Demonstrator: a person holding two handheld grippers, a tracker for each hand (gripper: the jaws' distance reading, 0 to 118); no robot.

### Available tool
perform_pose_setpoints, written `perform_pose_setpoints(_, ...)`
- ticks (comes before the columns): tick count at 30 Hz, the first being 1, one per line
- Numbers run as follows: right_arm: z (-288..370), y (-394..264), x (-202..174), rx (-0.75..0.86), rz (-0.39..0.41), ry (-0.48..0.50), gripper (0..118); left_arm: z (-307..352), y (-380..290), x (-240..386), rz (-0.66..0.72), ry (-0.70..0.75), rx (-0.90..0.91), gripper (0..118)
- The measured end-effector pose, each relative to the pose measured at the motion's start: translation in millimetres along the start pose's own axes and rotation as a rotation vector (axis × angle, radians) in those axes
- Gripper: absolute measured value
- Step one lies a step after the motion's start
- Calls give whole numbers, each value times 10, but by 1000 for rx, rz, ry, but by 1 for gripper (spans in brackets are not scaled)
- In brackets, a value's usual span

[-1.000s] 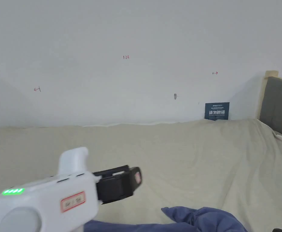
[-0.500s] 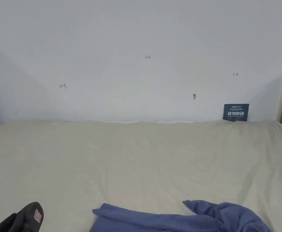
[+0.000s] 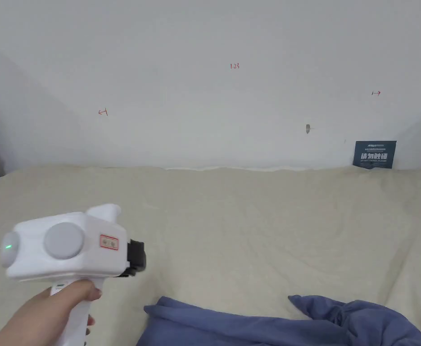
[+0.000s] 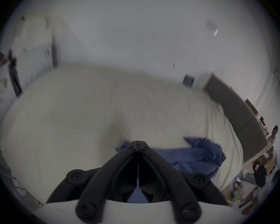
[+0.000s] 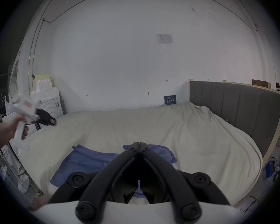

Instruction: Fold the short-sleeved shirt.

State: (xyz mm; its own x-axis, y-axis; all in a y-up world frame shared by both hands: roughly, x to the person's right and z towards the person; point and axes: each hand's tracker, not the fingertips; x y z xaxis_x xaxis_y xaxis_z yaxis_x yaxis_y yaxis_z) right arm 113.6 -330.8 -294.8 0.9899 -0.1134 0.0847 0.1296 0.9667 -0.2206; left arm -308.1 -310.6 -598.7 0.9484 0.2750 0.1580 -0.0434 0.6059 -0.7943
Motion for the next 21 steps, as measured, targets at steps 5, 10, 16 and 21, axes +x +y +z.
perform_pose_setpoints(5,-260,-137,75,-55,-6,13,0,-954,61,-177,61,127,-193,118)
perform_pose_setpoints(10,-467,-264,186,-120,-43,23,0,-1528,-2,-90,-18,235,-273,118)
perform_pose_setpoints(16,-568,-361,295,-152,-40,1,0,-1767,-162,85,-52,206,-386,102)
perform_pose_setpoints(21,-601,-364,310,-158,-55,-3,0,-1627,-241,355,-203,164,-362,12)
